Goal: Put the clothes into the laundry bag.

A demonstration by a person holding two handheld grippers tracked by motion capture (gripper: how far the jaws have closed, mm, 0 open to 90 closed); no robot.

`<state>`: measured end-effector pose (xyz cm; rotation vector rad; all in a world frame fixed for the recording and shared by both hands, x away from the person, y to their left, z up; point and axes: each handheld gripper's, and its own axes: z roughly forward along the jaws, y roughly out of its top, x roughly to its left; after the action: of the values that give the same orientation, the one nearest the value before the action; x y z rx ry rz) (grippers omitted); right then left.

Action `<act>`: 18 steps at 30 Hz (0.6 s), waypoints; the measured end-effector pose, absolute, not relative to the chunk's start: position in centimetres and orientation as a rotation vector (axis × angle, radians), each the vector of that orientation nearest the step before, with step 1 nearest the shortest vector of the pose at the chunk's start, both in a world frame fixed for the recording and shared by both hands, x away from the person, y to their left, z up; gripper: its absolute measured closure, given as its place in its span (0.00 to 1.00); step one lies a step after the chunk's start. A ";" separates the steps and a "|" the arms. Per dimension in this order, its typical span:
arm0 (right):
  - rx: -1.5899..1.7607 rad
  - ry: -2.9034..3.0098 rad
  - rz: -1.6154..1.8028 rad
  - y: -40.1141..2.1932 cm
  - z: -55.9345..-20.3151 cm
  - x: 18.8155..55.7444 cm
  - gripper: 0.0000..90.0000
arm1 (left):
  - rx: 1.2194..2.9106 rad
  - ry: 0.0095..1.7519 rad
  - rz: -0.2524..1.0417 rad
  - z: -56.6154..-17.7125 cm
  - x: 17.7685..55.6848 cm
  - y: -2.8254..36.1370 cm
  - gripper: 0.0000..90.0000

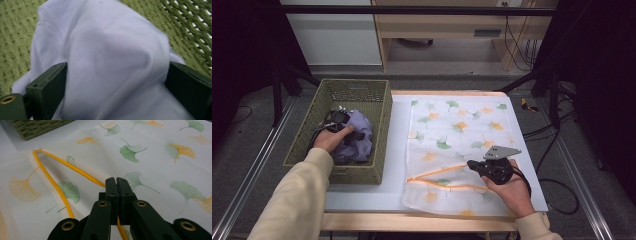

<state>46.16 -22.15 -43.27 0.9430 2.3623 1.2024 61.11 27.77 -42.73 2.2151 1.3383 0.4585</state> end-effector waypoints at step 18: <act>0.941 2.362 1.201 -22.1 -43.2 46.1 0.98 | 2.233 1.314 0.453 -42.9 61.0 27.5 0.06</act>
<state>46.11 -22.06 -43.24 0.9410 2.3622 1.2008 61.01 27.49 -42.89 2.2331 1.3141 0.4525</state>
